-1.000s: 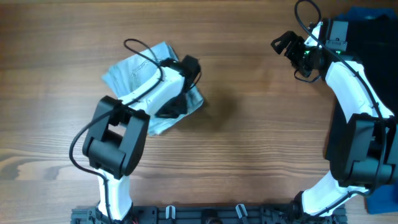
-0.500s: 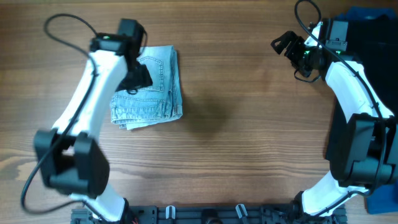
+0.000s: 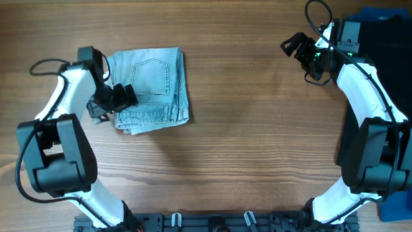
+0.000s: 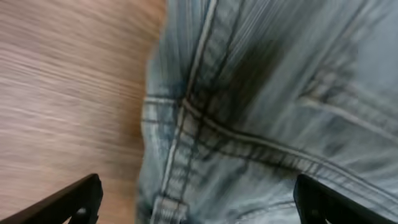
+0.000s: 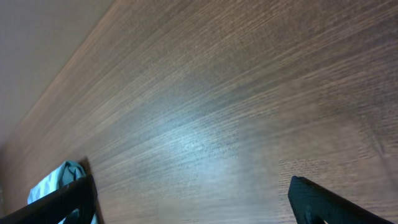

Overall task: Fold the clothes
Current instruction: 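Grasp the folded shorts with the left gripper and drag them left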

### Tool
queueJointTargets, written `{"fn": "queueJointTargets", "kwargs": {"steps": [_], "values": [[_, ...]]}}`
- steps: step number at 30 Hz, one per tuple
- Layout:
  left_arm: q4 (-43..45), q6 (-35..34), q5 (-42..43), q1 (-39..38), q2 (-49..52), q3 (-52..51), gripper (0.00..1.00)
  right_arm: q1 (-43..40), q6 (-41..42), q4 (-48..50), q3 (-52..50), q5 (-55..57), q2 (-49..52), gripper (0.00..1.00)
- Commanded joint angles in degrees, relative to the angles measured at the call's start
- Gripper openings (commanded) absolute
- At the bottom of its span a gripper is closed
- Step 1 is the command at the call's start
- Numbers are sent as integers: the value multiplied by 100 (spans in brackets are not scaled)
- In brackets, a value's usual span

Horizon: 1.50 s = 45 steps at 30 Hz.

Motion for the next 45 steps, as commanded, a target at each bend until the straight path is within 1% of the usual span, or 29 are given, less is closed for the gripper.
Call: {"fn": "queueJointTargets", "kwargs": {"steps": [1, 5, 7, 9, 10, 11, 15, 16, 18, 19, 20, 24, 27, 29, 31, 32, 33, 35, 36, 38, 40, 42, 43, 45], "values": [[546, 87, 411, -2, 37, -684, 99, 9, -2, 9, -13, 79, 7, 99], [964, 68, 892, -7, 39, -1073, 98, 9, -2, 9, -13, 79, 7, 100], [1167, 66, 968, -7, 39, -1270, 96, 9, -2, 9, -13, 79, 7, 100], [1193, 66, 970, -7, 39, -1335, 86, 9, -2, 9, -13, 79, 7, 100], [1165, 66, 970, -7, 39, -1338, 74, 9, -2, 9, -13, 79, 7, 99], [1132, 66, 970, -7, 39, -1338, 67, 9, -2, 9, -13, 79, 7, 100], [1106, 66, 970, -7, 39, -1338, 61, 9, -2, 9, -13, 79, 7, 99], [1104, 68, 968, -7, 39, -1338, 55, 9, -4, 9, -13, 79, 7, 99], [1099, 68, 968, -7, 39, -1338, 36, 9, -2, 9, -13, 79, 7, 99], [1102, 68, 968, -7, 39, -1338, 17, 9, -2, 9, -13, 79, 7, 99], [1099, 68, 968, -7, 39, -1338, 4, 9, -2, 9, -13, 79, 7, 100], [1084, 72, 968, -7, 15, -1226, 4, 9, -2, 9, -13, 79, 7, 100], [1082, 98, 911, -7, -249, -671, 4, 9, 0, 9, -13, 79, 7, 99], [1080, 111, 732, -7, -498, -293, 4, 9, -2, 9, -13, 79, 7, 99], [1106, 374, 520, -7, -708, 31, 4, 9, 0, 9, -13, 79, 7, 99], [1106, 625, 385, -7, -802, 181, 4, 9, -2, 9, -13, 81, 7, 100], [1137, 769, 111, -7, -835, 271, 4, 9, -2, 9, -13, 79, 7, 100], [1357, 778, -564, 7, -820, 280, 4, 9, -2, 11, -13, 81, 7, 100], [1554, 811, -693, 13, -796, 280, 4, 9, -2, 11, -13, 79, 7, 100], [1917, 990, -706, 37, -732, 280, 4, 9, -2, 9, -13, 79, 7, 100], [2304, 1209, -1086, 50, -586, 280, 4, 9, -2, 11, -13, 79, 7, 100], [2527, 1294, -1335, 125, -422, 280, 4, 9, 0, 9, -13, 79, 7, 99], [2599, 1342, -1333, 190, -326, 280, 4, 9, -2, 11, -13, 79, 7, 100], [2649, 1644, -1335, 308, -160, 280, 4, 9, -2, 9, -13, 81, 7, 100]]}}
